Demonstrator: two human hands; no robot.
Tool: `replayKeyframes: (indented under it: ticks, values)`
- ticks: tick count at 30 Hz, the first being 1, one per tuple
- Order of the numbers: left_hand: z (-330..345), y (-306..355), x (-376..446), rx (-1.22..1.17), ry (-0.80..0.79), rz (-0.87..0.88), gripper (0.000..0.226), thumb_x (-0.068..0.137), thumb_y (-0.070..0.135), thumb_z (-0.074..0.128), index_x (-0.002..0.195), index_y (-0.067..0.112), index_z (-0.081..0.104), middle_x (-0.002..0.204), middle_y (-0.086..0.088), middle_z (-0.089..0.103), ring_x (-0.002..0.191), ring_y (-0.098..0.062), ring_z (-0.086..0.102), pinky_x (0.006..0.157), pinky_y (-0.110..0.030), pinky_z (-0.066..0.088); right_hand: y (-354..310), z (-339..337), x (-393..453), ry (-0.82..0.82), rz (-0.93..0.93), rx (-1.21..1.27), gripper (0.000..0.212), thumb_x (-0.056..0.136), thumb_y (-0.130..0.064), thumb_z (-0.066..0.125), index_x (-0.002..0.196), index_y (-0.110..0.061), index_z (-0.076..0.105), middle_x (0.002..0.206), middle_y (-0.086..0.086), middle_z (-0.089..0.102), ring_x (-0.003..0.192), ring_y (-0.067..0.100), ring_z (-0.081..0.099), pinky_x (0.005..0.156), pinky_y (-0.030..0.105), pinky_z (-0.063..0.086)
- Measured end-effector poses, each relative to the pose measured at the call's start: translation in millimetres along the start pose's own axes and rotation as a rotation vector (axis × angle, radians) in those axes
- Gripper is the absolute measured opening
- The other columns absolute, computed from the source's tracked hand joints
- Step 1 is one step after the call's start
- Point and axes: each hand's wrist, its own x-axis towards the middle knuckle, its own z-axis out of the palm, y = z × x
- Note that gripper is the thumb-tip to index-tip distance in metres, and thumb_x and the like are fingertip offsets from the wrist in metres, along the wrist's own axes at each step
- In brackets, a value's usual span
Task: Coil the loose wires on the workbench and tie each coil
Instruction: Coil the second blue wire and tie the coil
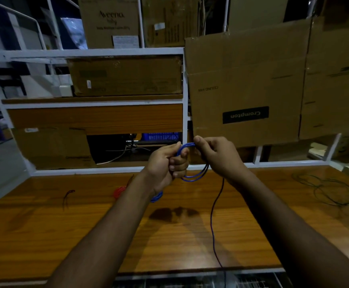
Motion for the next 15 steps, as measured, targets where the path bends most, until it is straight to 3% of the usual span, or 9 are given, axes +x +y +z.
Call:
replayKeyframes:
  ticks: [4,8,10,12,15]
  values:
    - [7.5,-3.7,1.9,0.056,0.03,0.005,0.039,0.106,0.03,0.032,0.074,0.014,0.047,0.053,0.007,0.027,0.043,-0.006,0.022,0.043,-0.022,0.016,4.9,-2.7,-1.6,-0.067,0.12,0.222,0.049,0.101,-0.049,0.046,0.071,-0.014,0.061,0.057,-0.003,0.054,0.053,0.011,0.045,0.055,0.03,0.036]
    - [7.3,-0.6,1.0,-0.095,0.096,0.052,0.039,0.106,0.029,0.03,0.071,0.017,0.043,0.049,0.009,0.027,0.039,-0.004,0.022,0.04,-0.02,0.012,27.3,-14.0,-10.2,-0.27,0.192,0.511,0.037,0.102,-0.041,0.046,0.103,-0.011,0.068,0.088,0.004,0.067,0.055,0.01,0.041,0.051,0.023,0.033]
    - [1.3,7.3,1.1,-0.159,0.109,0.079,0.039,0.105,0.029,0.03,0.07,0.018,0.043,0.049,0.009,0.028,0.038,-0.005,0.023,0.039,-0.02,0.013,52.6,-18.6,-21.6,-0.388,0.275,0.55,0.03,0.1,-0.035,0.052,0.117,-0.015,0.067,0.1,0.001,0.068,0.06,0.008,0.046,0.058,0.023,0.04]
    - [-3.5,13.4,0.9,-0.18,0.098,0.088,0.04,0.105,0.029,0.029,0.07,0.018,0.044,0.05,0.009,0.029,0.039,-0.005,0.025,0.038,-0.02,0.017,82.7,-19.2,-37.4,-0.496,0.373,0.719,0.029,0.093,-0.021,0.062,0.12,-0.012,0.067,0.099,0.002,0.067,0.069,0.011,0.051,0.068,0.028,0.045]
    - [-6.2,14.3,2.3,-0.223,0.083,0.09,0.039,0.104,0.029,0.029,0.071,0.018,0.045,0.051,0.008,0.029,0.039,-0.006,0.026,0.039,-0.021,0.018,107.7,-6.1,-58.4,-0.426,0.506,0.865,0.027,0.09,-0.004,0.059,0.114,-0.007,0.069,0.096,0.008,0.065,0.079,0.018,0.059,0.076,0.034,0.05]
